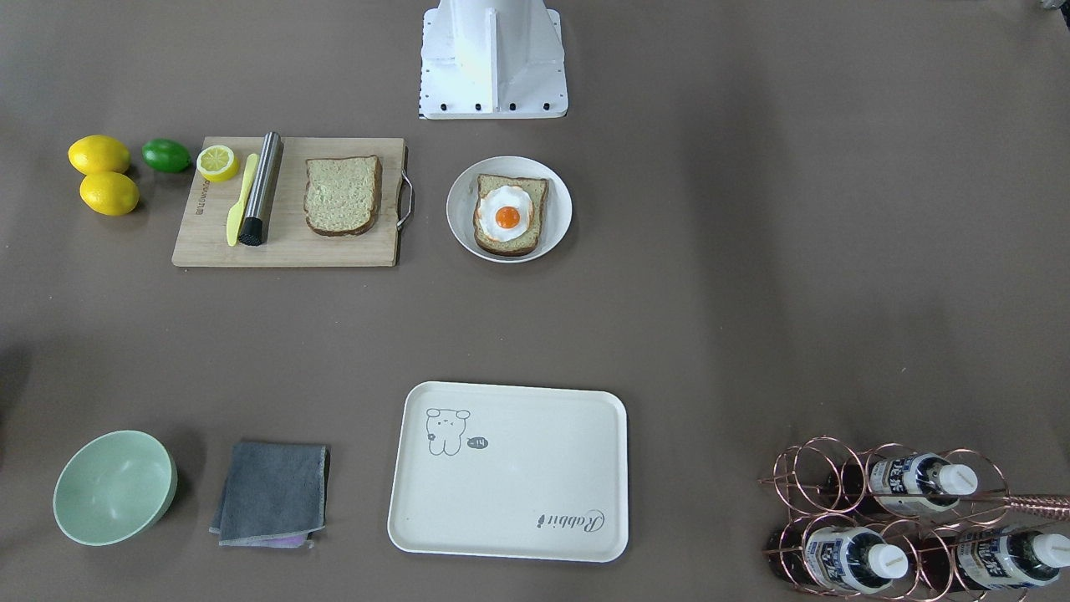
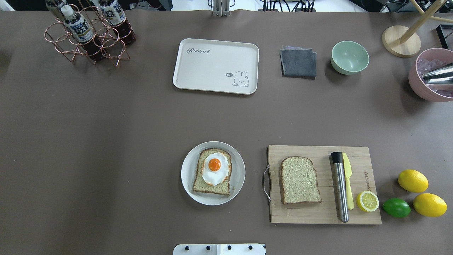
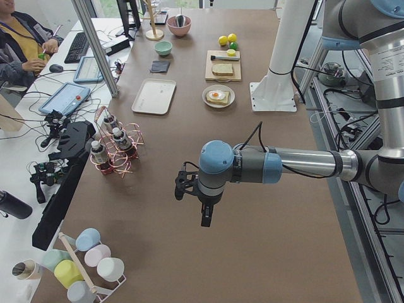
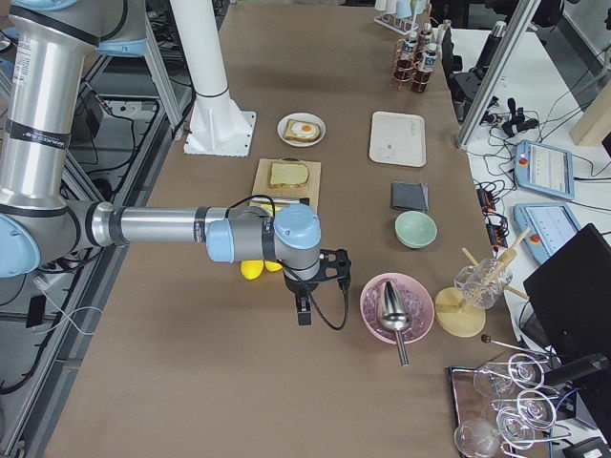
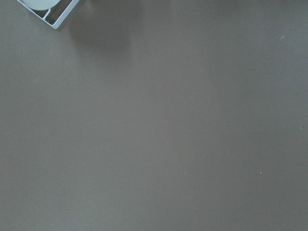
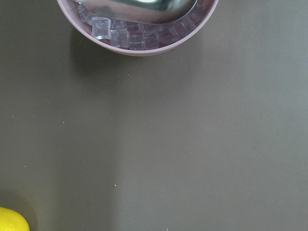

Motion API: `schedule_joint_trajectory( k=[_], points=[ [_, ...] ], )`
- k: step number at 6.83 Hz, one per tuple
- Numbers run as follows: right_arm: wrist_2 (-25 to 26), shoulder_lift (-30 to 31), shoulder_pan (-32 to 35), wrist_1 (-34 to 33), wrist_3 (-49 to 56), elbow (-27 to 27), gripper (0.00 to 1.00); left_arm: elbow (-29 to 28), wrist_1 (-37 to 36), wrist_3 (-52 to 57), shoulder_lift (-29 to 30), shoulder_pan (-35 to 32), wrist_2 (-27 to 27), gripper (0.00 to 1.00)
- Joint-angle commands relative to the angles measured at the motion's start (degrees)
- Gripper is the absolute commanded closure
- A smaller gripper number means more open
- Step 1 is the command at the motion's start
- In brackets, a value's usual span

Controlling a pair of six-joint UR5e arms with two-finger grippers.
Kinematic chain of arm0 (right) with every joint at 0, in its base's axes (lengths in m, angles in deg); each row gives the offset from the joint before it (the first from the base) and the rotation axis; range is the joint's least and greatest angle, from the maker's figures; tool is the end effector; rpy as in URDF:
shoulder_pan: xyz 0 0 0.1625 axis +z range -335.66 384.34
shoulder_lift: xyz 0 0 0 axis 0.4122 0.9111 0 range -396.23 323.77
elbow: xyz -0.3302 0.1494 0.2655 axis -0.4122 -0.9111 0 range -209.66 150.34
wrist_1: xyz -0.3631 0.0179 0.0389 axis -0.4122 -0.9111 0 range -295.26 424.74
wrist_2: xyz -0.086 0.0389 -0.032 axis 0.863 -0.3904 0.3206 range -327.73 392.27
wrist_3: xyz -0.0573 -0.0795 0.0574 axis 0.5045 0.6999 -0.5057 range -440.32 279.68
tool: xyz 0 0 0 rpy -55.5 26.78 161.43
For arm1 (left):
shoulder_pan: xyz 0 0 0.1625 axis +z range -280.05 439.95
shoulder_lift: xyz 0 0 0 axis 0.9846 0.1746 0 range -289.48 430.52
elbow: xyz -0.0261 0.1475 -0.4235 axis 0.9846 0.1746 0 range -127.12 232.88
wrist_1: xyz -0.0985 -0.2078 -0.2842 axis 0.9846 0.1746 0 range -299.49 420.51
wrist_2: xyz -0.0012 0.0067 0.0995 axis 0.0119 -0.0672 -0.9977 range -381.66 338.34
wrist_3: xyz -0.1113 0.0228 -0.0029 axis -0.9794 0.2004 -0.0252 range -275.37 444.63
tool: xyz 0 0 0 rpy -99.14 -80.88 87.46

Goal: Make sandwich and place on tray

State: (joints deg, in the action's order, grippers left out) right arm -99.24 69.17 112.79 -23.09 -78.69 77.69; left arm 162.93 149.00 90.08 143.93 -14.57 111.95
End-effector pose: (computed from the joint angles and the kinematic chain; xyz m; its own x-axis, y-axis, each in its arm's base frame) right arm 0.0493 -0.3280 0.6616 0.7462 -0.0965 0.6587 0.0484 0.9947 0.0908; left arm -0.0794 -0.3087 0.6513 0.7278 0.0611 -0.6831 0.0095 0.9950 0.0992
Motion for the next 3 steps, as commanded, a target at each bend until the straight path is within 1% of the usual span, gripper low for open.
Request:
schedule_joint_trajectory(
  k=[1,3],
  points=[
    [0.20,0.34,-0.03,-1.30,0.47,0.14,0.00,-0.35,-3.66,0.09,0.68,0.12,0.07,0.03],
    [0.02,0.52,-0.03,-1.82,0.39,0.92,0.00,-0.27,-3.59,0.26,0.16,0.12,-0.20,0.03]
  ],
)
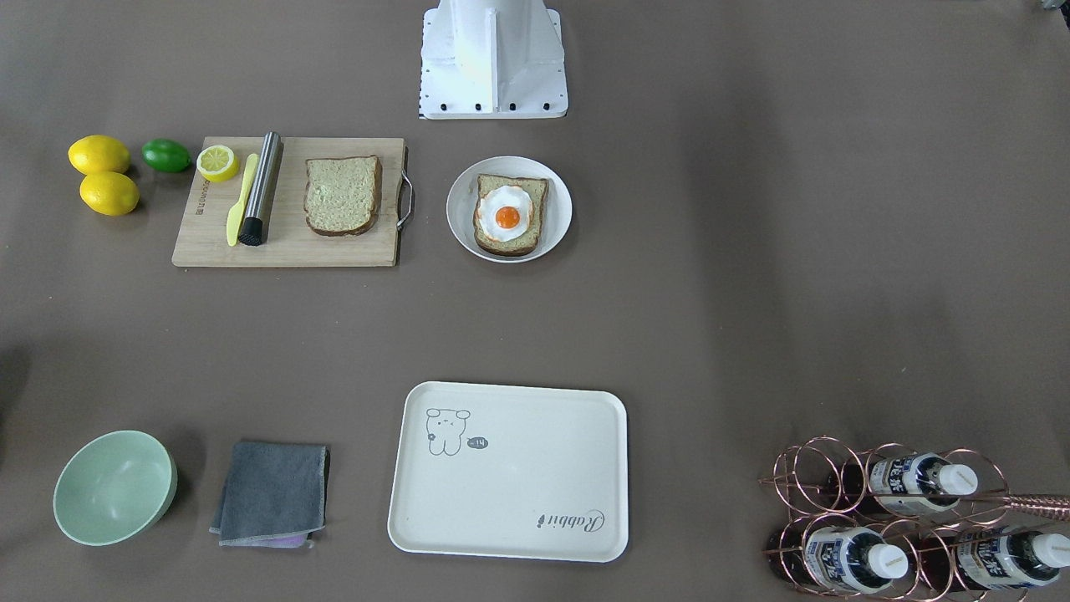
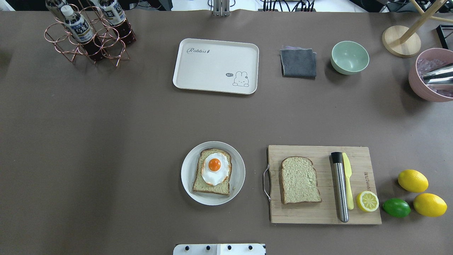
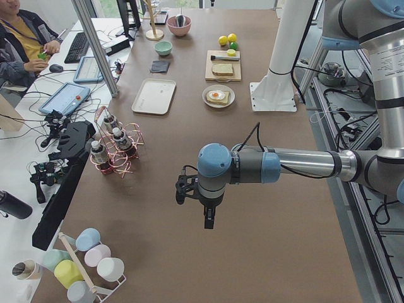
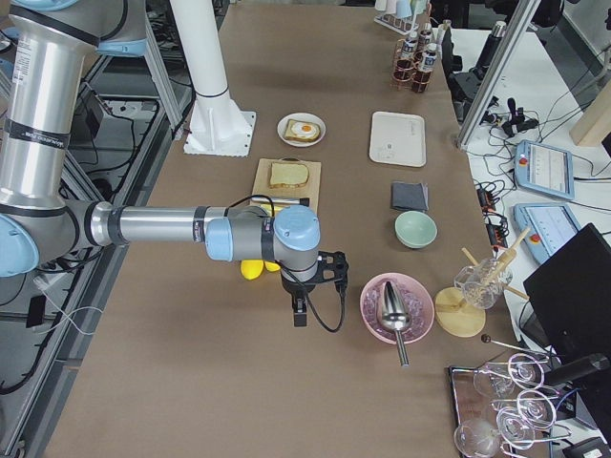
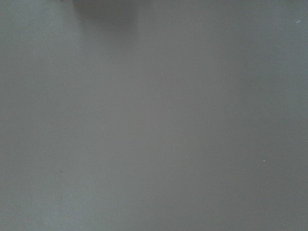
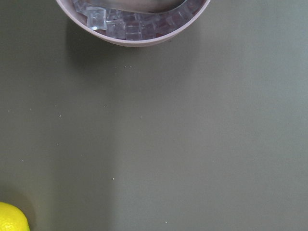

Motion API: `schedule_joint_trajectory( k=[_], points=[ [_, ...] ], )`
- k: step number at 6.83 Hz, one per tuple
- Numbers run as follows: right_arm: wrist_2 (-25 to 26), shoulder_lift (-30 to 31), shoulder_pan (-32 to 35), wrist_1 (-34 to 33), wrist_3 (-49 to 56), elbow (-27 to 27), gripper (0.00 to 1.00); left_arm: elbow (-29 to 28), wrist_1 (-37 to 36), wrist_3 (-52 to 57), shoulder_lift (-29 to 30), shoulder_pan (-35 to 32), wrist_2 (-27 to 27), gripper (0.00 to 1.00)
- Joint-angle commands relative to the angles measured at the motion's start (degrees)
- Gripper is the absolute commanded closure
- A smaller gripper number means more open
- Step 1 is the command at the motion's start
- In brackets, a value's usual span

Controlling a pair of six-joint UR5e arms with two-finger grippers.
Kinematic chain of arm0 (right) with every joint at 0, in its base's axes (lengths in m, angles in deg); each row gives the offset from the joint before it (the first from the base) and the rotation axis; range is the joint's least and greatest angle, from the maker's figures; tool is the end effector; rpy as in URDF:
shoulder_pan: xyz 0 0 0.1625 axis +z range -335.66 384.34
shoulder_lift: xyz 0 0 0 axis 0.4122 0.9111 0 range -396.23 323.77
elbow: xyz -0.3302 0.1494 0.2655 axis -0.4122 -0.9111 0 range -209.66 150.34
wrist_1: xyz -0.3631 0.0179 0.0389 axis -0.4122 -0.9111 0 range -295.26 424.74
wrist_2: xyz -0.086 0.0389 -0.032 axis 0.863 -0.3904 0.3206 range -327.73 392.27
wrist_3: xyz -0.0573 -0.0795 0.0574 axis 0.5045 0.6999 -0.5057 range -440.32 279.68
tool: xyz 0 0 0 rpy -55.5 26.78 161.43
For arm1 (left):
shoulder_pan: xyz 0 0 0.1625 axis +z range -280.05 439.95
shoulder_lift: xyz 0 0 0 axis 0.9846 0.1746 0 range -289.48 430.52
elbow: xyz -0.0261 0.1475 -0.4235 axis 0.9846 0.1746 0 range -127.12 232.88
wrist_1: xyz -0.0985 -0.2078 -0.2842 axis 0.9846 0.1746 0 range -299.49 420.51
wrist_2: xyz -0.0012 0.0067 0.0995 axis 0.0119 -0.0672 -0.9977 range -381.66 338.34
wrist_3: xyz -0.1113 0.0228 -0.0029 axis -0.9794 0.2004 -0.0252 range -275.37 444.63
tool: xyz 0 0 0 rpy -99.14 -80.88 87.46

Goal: Make sandwich and place on tray

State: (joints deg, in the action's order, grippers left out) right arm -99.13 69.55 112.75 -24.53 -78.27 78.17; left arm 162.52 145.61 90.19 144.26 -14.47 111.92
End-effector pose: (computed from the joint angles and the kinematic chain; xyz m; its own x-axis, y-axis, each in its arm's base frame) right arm 0.0493 -0.3233 0.6628 0.7474 -0.0888 0.6584 0.0547 0.9959 0.0723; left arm -0.0787 -0.3064 0.6586 0.7248 0.0229 -0.6886 0.0067 0.9992 0.0403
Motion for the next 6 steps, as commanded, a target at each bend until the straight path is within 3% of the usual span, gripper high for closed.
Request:
schedule_joint_trajectory(
  k=[1,6],
  points=[
    [-0.17,0.04,-0.08,-0.38,-0.03,0.54,0.00,-0.21,-0.28,0.15,0.01,0.54,-0.34,0.03],
    [-0.96,0.92,-0.08,-0.73,-0.03,1.42,0.00,2.42,0.07,-2.06,-1.13,0.02,0.45,0.03]
  ],
)
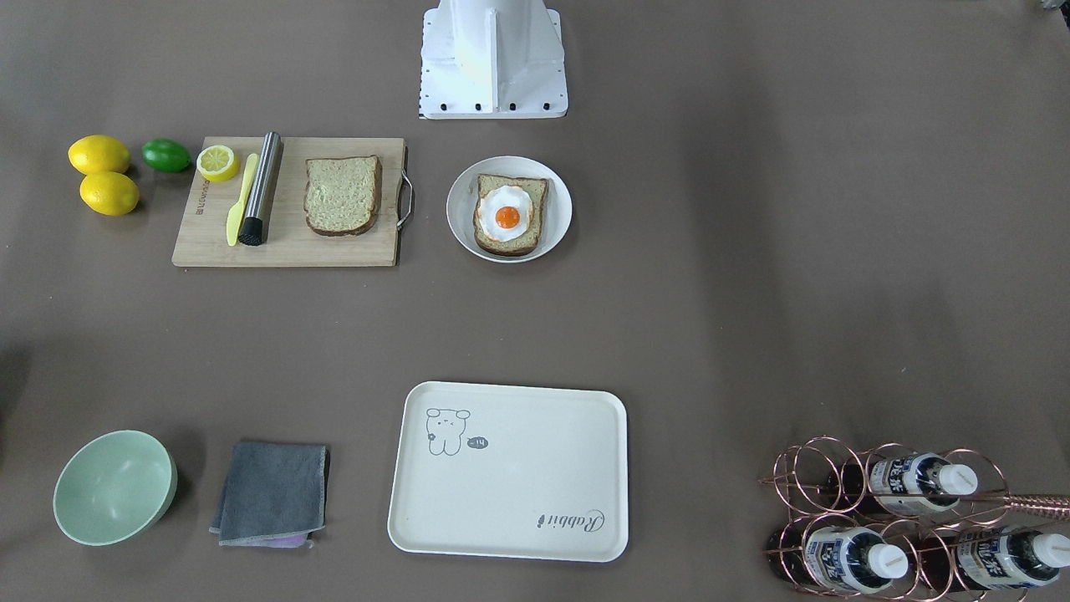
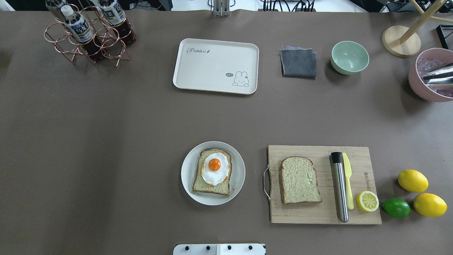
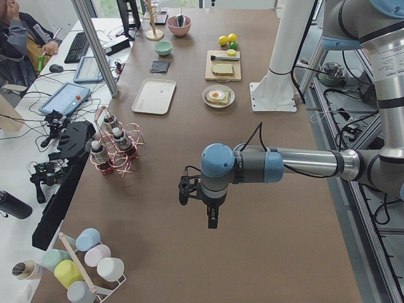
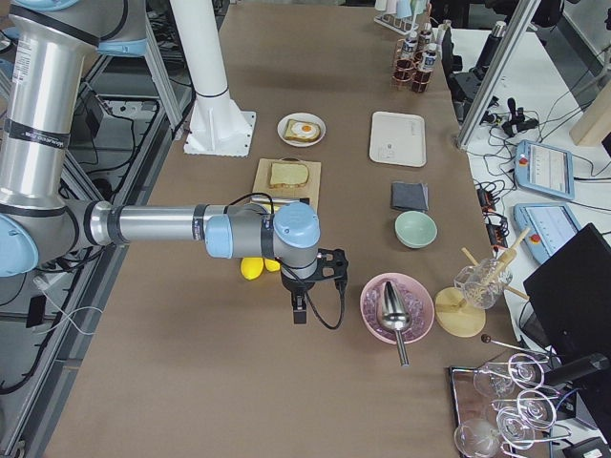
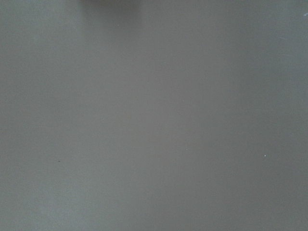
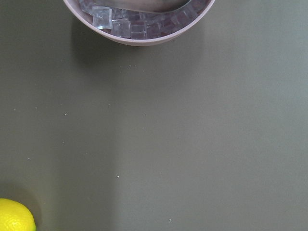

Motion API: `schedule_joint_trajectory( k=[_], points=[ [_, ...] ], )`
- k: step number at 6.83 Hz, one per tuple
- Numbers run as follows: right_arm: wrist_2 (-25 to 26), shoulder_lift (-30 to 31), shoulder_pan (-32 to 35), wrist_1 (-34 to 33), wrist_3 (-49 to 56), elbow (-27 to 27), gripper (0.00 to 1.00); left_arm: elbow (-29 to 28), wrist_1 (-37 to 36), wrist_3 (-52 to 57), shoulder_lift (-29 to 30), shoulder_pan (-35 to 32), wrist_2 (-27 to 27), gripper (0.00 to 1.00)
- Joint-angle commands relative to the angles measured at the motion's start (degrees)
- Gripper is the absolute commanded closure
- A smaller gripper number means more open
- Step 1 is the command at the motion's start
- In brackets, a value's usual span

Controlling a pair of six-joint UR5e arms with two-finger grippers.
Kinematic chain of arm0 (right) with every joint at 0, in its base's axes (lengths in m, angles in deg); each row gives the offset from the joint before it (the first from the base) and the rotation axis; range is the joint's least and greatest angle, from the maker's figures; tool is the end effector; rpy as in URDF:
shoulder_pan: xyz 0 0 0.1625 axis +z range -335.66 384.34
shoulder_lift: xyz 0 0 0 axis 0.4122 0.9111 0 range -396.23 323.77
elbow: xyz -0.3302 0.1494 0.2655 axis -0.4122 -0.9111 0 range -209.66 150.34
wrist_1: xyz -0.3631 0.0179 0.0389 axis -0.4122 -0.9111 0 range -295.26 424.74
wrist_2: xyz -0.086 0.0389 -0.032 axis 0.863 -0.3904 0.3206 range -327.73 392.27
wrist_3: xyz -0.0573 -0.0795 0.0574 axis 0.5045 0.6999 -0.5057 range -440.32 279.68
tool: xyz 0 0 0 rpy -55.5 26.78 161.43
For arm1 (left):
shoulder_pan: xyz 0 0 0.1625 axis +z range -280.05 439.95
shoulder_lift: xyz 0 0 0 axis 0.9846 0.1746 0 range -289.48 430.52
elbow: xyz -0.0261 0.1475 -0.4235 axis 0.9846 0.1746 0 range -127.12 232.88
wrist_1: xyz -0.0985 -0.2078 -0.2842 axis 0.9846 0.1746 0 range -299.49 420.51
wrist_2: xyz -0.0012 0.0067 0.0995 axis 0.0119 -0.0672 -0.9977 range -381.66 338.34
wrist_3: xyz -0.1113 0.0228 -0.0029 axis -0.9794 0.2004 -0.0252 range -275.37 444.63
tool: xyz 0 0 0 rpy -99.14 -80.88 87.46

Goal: Make sandwich and place on tray

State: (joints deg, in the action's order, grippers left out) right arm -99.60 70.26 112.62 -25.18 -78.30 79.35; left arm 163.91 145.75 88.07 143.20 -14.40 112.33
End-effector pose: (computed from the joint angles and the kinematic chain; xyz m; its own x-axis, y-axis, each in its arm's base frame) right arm 0.0481 -0.3176 0.6582 0.7419 -0.0880 0.6647 0.0563 0.9960 0.0690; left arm -0.0771 -0.2992 0.6529 0.7196 -0.0073 -0.6944 0.0326 0.9992 0.0233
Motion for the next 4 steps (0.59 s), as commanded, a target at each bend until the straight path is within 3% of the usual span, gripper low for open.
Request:
schedule_joint_trajectory(
  k=[1,4],
  points=[
    [-0.49,0.13,-0.04,-0.09,0.00,0.23,0.00,1.12,-0.17,-0.63,0.53,0.30,-0.05,0.03],
    [-0.93,-0.31,-0.04,-0.09,-0.35,0.23,0.00,-0.19,-0.52,-0.55,2.82,0.48,-0.14,0.03]
  ],
)
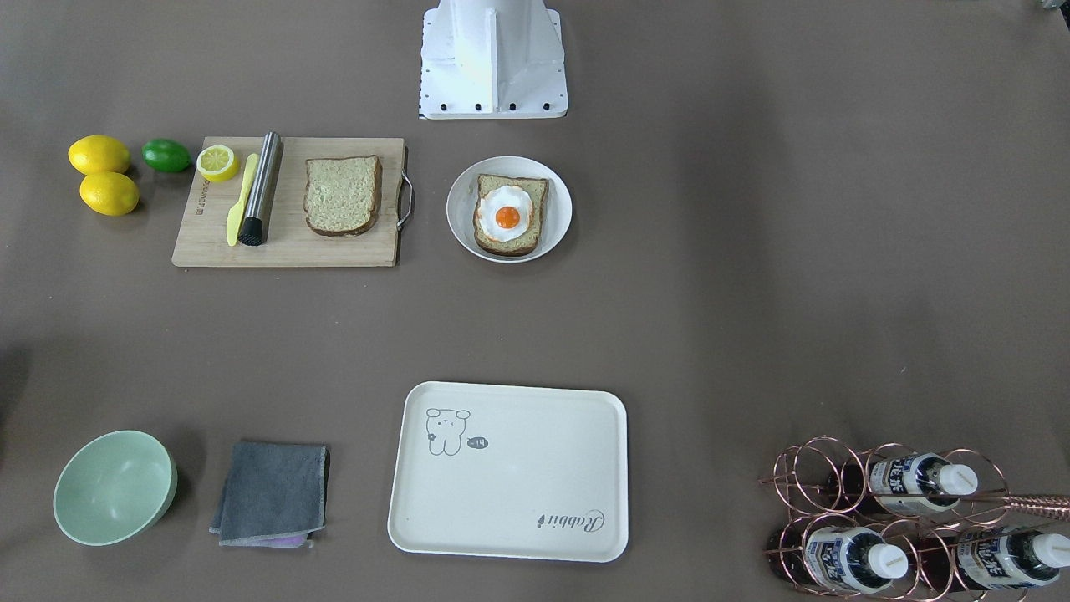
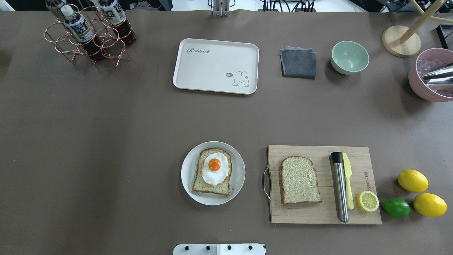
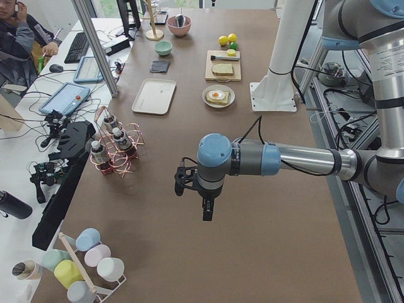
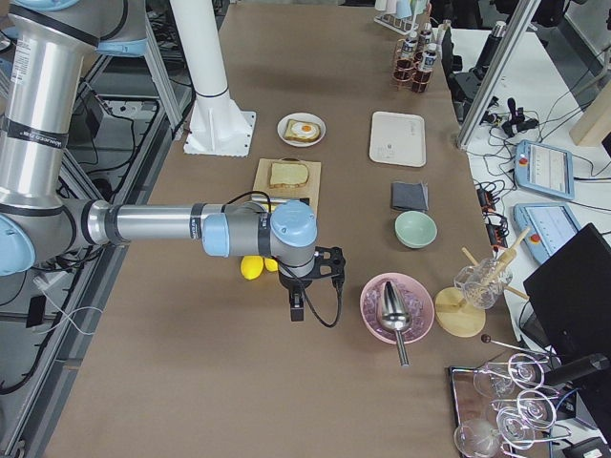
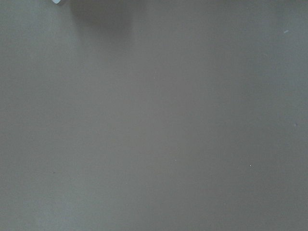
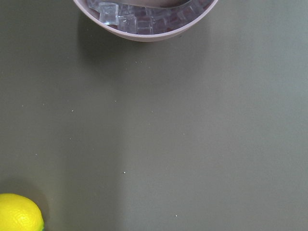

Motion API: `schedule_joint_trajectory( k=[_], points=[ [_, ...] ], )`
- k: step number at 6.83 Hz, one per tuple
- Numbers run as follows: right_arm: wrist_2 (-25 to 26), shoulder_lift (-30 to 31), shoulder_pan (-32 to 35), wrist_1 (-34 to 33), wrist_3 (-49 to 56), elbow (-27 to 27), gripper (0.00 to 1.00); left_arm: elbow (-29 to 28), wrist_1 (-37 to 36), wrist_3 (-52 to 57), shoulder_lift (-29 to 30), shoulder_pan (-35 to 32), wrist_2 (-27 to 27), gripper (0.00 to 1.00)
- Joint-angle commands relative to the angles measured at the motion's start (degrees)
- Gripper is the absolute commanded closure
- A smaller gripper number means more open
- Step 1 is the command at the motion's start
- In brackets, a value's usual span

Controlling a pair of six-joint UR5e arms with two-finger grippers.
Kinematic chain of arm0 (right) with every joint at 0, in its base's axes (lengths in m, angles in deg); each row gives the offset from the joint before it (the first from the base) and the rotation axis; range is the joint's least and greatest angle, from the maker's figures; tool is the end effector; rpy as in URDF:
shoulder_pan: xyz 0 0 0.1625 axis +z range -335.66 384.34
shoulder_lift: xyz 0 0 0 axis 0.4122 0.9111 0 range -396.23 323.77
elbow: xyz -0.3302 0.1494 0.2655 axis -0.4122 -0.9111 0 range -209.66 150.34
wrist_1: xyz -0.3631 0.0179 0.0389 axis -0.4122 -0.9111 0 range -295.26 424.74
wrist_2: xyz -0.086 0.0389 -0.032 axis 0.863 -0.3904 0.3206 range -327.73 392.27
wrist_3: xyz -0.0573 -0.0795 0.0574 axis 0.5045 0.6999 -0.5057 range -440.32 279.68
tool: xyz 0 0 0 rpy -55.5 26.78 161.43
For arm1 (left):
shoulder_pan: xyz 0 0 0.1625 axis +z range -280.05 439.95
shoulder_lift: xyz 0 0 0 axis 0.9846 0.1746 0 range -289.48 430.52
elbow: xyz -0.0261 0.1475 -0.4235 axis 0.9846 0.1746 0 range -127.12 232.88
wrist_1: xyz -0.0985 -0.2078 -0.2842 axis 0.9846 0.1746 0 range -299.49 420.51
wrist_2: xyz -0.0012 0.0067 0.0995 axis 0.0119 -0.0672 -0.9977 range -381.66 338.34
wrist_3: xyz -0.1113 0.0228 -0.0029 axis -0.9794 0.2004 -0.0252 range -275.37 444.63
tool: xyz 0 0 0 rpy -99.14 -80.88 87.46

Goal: Make sandwich and place on tray

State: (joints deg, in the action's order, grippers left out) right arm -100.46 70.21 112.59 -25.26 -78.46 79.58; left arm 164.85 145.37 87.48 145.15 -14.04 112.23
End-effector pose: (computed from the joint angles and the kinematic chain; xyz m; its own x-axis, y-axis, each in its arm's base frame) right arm 0.0466 -0.3181 0.6551 0.7318 -0.0882 0.6758 0.0545 0.9960 0.0710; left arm -0.0766 -0.3163 0.6358 0.7226 0.0171 -0.6910 0.0335 0.9976 0.0598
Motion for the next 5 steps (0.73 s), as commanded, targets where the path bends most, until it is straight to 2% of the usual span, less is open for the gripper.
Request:
schedule_joint_trajectory(
  k=[1,5],
  points=[
    [-0.07,-0.26,0.00,0.00,-0.28,0.09,0.00,-0.88,-0.13,0.05,0.87,0.12,-0.03,0.03],
    [-0.16,-0.26,0.00,0.09,-0.28,0.18,0.00,-0.79,-0.05,0.04,0.52,0.21,0.05,0.03]
  ],
)
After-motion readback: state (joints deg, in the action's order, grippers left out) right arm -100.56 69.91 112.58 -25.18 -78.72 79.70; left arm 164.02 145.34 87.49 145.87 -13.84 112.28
